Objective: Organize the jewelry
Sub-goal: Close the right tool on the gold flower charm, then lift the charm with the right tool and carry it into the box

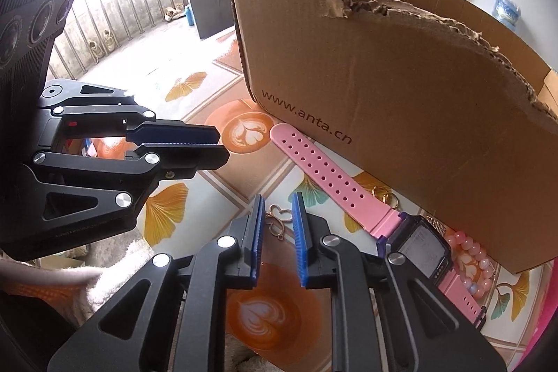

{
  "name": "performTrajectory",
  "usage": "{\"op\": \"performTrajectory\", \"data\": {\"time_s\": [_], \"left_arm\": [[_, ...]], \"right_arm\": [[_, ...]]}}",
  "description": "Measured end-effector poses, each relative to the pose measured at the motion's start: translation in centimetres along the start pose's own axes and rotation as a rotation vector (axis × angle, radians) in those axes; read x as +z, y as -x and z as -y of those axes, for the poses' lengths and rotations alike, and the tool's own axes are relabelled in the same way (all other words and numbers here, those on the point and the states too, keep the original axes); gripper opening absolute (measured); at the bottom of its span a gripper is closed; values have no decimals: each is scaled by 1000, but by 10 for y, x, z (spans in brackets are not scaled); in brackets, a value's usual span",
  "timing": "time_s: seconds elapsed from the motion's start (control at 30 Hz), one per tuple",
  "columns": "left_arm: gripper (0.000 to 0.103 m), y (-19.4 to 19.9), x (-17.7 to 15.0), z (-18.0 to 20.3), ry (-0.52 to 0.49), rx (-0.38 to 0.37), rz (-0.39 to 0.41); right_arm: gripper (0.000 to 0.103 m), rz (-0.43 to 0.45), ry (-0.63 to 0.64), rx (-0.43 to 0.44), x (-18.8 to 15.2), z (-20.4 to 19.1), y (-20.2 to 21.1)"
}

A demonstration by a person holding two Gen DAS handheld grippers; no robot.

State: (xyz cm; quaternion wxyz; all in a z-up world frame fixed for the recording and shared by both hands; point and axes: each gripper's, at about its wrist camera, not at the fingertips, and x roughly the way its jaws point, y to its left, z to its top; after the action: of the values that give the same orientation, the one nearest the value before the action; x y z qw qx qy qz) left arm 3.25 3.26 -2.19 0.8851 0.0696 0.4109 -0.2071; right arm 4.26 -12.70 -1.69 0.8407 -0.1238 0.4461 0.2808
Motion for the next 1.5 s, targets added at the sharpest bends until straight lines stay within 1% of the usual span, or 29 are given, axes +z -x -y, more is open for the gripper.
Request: {"op": "performTrajectory", "data": {"time_s": [0.2, 0.37, 0.6, 0.8, 1.03, 1.2, 1.33, 1.5], "left_arm": [[12, 8, 0, 2, -11, 6, 18], [12, 19, 0, 6, -10, 13, 50], [12, 42, 1, 11, -17, 10, 106], [12, 77, 12, 23, -45, -5, 194], [12, 106, 42, 43, -94, -39, 306], [12, 104, 71, 50, -128, -48, 345], [12, 92, 96, 50, -140, -58, 348], [12, 70, 129, 42, -116, -86, 313]], "right_arm": [[16, 8, -40, 15, 0, 7, 0], [16, 33, -61, 17, 2, 10, 10], [16, 102, -70, 0, 5, 12, 42], [16, 198, -81, -7, 9, 14, 84], [16, 316, -100, -22, 19, 27, 132], [16, 366, -132, -35, 36, 47, 143], [16, 375, -171, -35, 53, 75, 143], [16, 334, -227, -21, 81, 113, 126]]}}
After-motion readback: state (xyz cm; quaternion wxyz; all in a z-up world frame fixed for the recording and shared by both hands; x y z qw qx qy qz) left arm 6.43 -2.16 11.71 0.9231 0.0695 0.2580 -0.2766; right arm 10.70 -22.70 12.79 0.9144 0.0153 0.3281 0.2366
